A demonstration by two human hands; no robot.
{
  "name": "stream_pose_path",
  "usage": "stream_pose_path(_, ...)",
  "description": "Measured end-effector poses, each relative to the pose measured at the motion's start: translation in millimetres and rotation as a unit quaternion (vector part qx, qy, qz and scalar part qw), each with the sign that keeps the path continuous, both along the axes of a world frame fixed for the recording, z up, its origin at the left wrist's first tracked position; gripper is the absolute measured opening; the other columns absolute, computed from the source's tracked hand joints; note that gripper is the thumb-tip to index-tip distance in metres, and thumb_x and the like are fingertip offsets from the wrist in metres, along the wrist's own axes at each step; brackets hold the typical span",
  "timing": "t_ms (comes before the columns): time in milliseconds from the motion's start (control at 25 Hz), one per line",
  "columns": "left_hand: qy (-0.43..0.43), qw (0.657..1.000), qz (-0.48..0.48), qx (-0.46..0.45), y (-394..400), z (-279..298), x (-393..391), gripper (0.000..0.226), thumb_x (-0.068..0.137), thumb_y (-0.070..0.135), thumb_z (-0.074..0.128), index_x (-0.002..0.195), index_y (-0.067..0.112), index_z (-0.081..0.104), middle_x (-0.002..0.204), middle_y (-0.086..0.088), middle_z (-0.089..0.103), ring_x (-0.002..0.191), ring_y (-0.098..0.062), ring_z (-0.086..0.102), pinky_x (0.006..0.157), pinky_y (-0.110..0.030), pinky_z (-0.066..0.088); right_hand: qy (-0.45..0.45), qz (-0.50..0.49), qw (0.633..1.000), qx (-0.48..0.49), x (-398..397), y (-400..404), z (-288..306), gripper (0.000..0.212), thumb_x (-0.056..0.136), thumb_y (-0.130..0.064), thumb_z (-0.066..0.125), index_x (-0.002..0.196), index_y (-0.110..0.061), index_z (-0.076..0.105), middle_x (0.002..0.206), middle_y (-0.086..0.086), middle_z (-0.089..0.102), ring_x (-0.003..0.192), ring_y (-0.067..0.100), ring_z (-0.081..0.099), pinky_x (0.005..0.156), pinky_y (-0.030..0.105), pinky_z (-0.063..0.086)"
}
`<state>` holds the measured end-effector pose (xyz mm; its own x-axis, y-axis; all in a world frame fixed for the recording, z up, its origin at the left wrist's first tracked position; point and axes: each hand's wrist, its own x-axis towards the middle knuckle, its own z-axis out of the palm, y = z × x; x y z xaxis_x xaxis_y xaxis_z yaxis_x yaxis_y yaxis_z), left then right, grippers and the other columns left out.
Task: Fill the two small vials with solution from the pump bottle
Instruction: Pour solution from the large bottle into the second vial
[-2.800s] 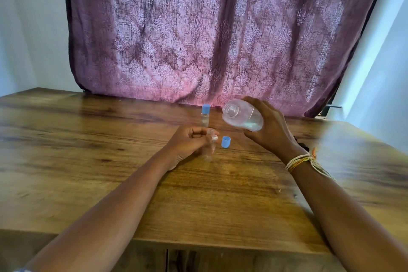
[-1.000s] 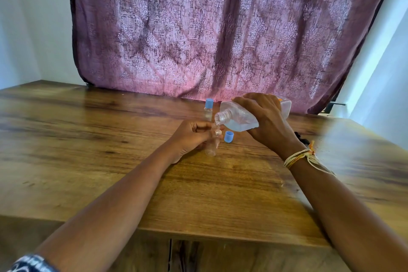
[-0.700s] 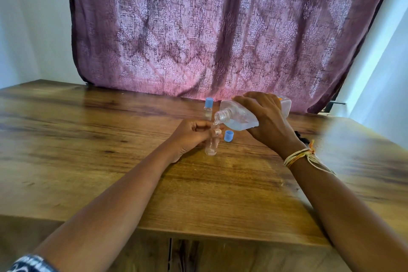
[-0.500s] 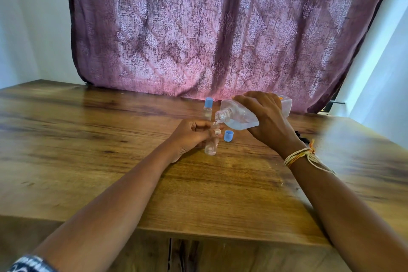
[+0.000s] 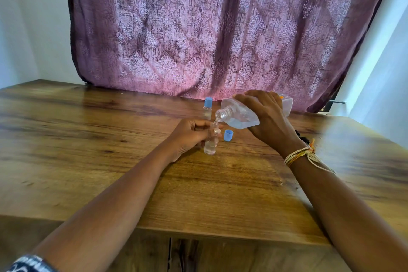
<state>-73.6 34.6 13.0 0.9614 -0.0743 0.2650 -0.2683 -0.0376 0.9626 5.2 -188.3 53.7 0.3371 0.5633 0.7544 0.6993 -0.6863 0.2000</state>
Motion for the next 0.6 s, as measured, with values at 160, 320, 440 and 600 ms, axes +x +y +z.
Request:
stream_pose_path(160,-0.004,1.0,-0.004,-0.005,0.5,-0.3,0.5,0.012,0.085,0.011,0.072,0.094,0.018,0.077,0.099,-0.017,0.077,0.089,-0.027,0.074,0.073,-0.034,0.062,0.001,0.001,1.0,0.001,-0.4,-0.3,0.3,0.051,0.082,-0.022,0.07,0.13,-0.027,0.051,0.122,0.007,0.057,0.113,0.029,0.053,0.096,0.048,0.037)
stream_pose_path(320,-0.002,1.0,-0.012,-0.016,1.1,0.6,0.0,0.013,0.085,0.01,0.071,0.092,0.02,0.078,0.096,-0.012,0.078,0.084,-0.021,0.075,0.064,-0.029,0.061,0.001,0.001,1.0,0.001,-0.9,0.0,0.5,0.053,0.082,-0.021,0.07,0.13,-0.028,0.049,0.122,0.007,0.057,0.112,0.029,0.053,0.096,0.049,0.037)
stream_pose_path(440,0.002,1.0,-0.014,-0.02,0.1,-0.1,0.2,0.013,0.083,0.012,0.073,0.093,0.019,0.078,0.095,-0.011,0.078,0.082,-0.019,0.074,0.063,-0.028,0.061,0.004,0.004,1.0,0.004,-1.8,0.4,1.3,0.058,0.08,-0.018,0.072,0.13,-0.03,0.047,0.121,0.008,0.057,0.112,0.029,0.053,0.096,0.05,0.037)
stream_pose_path(600,0.006,1.0,-0.015,-0.023,1.0,-0.4,2.1,0.016,0.082,0.014,0.074,0.096,0.021,0.078,0.094,-0.007,0.079,0.082,-0.016,0.075,0.063,-0.027,0.06,-0.001,0.009,1.0,0.008,-3.1,0.8,2.0,0.056,0.08,-0.018,0.071,0.129,-0.029,0.048,0.12,0.009,0.058,0.111,0.03,0.054,0.094,0.049,0.038)
